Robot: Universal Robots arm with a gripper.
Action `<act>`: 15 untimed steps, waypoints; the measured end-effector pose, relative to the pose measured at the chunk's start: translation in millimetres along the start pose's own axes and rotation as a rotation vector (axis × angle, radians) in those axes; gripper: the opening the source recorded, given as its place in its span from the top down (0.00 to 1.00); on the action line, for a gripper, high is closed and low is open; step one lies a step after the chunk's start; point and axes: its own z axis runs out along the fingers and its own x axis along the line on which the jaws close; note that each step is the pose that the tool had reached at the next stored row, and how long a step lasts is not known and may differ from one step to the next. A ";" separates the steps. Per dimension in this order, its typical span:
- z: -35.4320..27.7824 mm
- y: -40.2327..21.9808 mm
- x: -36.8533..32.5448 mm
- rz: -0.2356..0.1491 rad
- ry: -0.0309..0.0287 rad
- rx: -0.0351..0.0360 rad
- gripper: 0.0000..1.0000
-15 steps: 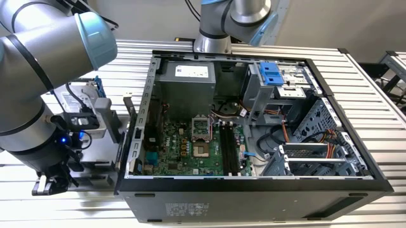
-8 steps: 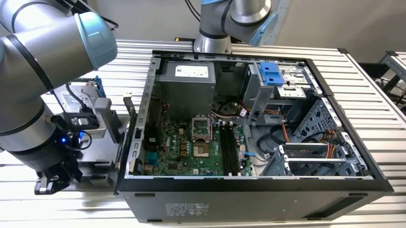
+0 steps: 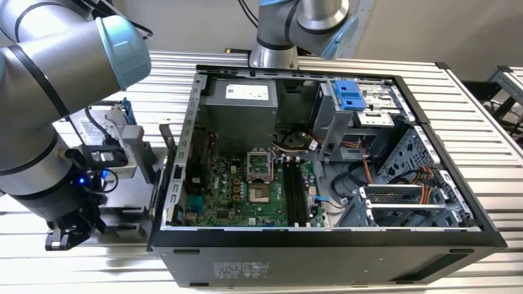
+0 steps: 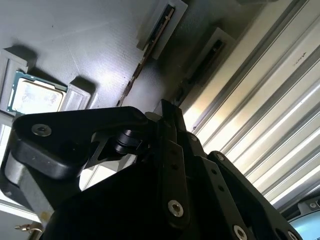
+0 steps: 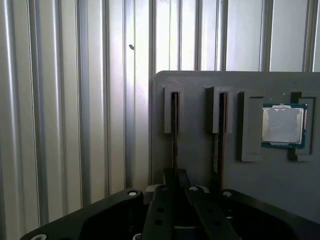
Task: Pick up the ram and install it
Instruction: 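Pick up the ram and move it above insertion slot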
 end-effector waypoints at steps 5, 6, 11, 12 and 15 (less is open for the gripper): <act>0.1 0.1 0.0 0.000 0.0000 0.0001 1.00; 0.0 0.1 0.0 0.000 0.0000 0.0000 1.00; 0.1 0.2 0.0 0.000 0.0000 0.0000 1.00; 0.1 0.2 0.0 0.000 0.0000 0.0000 1.00; 0.1 0.3 0.0 0.000 0.0000 -0.0001 1.00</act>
